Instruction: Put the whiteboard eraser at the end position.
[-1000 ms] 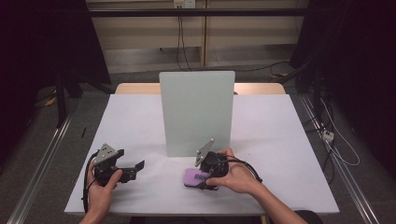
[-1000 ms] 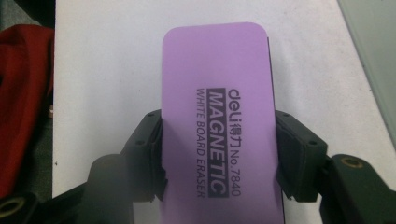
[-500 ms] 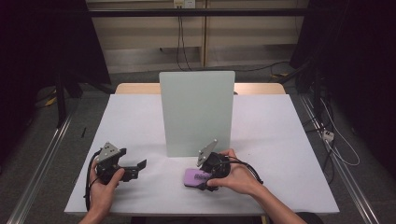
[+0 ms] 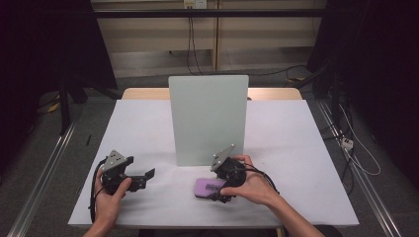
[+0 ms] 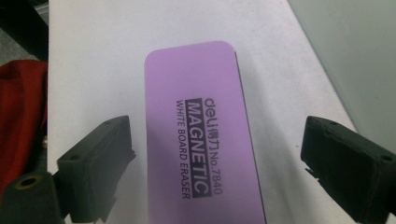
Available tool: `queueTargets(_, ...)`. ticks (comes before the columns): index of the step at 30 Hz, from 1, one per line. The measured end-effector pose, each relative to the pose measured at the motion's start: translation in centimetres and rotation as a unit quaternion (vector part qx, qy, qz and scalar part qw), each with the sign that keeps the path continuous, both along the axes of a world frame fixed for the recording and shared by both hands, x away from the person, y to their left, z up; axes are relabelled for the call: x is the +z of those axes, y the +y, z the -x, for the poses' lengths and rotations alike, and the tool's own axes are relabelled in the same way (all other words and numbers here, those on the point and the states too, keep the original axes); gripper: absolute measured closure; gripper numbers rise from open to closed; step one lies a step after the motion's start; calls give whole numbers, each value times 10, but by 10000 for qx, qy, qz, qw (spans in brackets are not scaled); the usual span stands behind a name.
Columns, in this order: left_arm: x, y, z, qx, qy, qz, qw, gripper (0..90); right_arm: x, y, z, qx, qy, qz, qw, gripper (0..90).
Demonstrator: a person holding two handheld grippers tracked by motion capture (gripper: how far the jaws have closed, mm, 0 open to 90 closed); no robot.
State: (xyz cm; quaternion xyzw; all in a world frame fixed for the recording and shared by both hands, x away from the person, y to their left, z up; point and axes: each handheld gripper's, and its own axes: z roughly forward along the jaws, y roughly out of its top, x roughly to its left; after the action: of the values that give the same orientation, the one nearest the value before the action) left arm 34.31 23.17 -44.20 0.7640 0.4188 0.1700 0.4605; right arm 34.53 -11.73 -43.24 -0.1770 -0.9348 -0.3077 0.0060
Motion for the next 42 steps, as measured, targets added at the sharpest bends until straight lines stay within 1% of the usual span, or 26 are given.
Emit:
queueTargets(7,0,0,0,4,2,-14,10000,54,6,-5,-1,-226,-127,-240,9994,81)
queueTargets(10,-1,0,-1,-12,1,-9,10000,54,8,-7,-1,-346,-200,-244,9989,83)
queueTargets(14,0,-1,0,-16,-7,-21,10000,54,11,-10,0,-448,-261,-385,9979,80)
queueTargets(17,0,0,0,3,5,-14,10000,54,12,-14,-1,-608,-332,-482,9964,85)
queueTargets(18,0,0,0,3,9,-9,10000,54,12,-15,-2,-680,-322,-540,9957,84)
queueTargets(21,0,0,0,-5,1,-11,10000,54,11,-20,-4,-986,-400,-462,9932,87)
queueTargets(22,0,0,0,-11,0,-18,10000,54,11,-21,-5,-1057,-460,-455,9923,88)
queueTargets(24,0,0,0,-1,2,-11,10000,54,11,-25,-5,-1200,-497,-581,9898,89)
queueTargets(27,0,0,0,-6,4,-18,10000,54,14,-31,-5,-1438,-609,-718,9851,91)
queueTargets(32,1,0,1,-15,-13,-15,10000,54,14,-41,-5,-1699,-658,-889,9792,96)
queueTargets(34,1,0,2,-27,-4,2,10000,54,13,-47,-2,-1857,-765,-952,9750,97)
queueTargets(36,1,0,3,8,-49,26,10000,54,12,-50,-2,-1930,-751,-954,9737,97)
queueTargets(37,2,-1,3,8,-42,21,10000,54,11,-53,-2,-1975,-751,-961,9727,97)
queueTargets(40,1,-1,3,-8,-16,36,10000,54,10,-59,-1,-2069,-673,-971,9712,97)
queueTargets(42,1,-1,4,-19,-15,32,10000,54,9,-63,0,-2139,-669,-980,9696,97)
